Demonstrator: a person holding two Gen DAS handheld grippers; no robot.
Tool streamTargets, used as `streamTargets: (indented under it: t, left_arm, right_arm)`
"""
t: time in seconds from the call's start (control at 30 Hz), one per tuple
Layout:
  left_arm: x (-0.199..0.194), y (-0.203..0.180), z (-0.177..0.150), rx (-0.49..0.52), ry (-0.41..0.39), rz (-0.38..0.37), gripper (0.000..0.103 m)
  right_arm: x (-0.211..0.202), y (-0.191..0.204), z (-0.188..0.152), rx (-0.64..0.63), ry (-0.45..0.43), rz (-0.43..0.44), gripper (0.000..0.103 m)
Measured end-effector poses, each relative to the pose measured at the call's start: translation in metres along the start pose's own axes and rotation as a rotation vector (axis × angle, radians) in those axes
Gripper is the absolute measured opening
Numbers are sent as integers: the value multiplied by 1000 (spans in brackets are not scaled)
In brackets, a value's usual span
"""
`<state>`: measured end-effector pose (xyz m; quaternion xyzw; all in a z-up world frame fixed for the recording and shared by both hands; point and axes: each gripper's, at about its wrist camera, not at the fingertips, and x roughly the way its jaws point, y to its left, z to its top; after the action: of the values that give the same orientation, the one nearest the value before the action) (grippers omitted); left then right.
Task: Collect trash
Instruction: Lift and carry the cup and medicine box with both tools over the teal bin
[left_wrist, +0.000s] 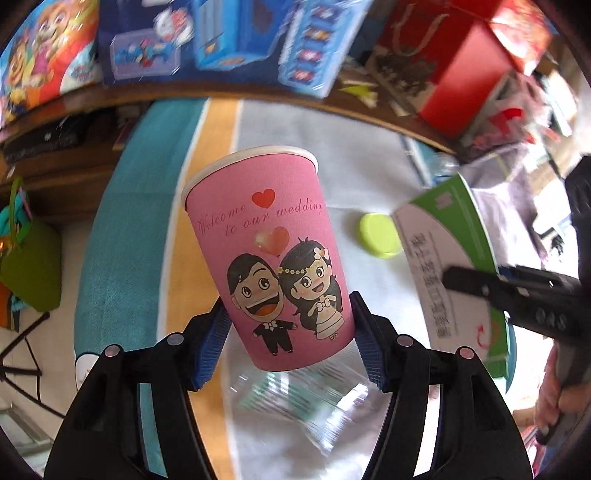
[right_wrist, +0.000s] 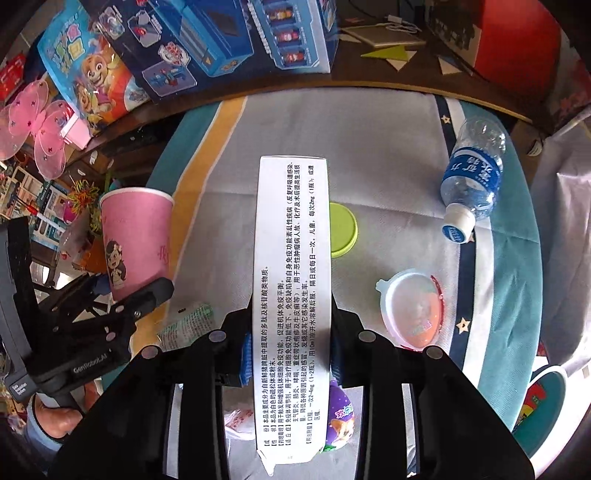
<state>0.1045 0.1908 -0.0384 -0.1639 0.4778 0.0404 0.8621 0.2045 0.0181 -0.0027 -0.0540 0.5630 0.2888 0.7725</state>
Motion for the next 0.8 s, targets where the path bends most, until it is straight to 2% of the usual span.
streamTargets:
  t: [0.2,0.43,0.63,0.8]
  left_arm:
    - [-28,-51,-11,129,-21,-80,64]
    - [-32,-116,-26,228,2,-151,64]
    - [-32,-173,-40,324,9,-199,64]
    - [-25,-206,-47,375,34,-215,64]
  right_arm:
    - [-55,-23,-11,57,-104,9,30]
    - [-116,-74,-43,175,-217,34,30]
    - [-140,-110,-67,259,-257,69,30]
    - [-150,-135,-88,279,-269,18,30]
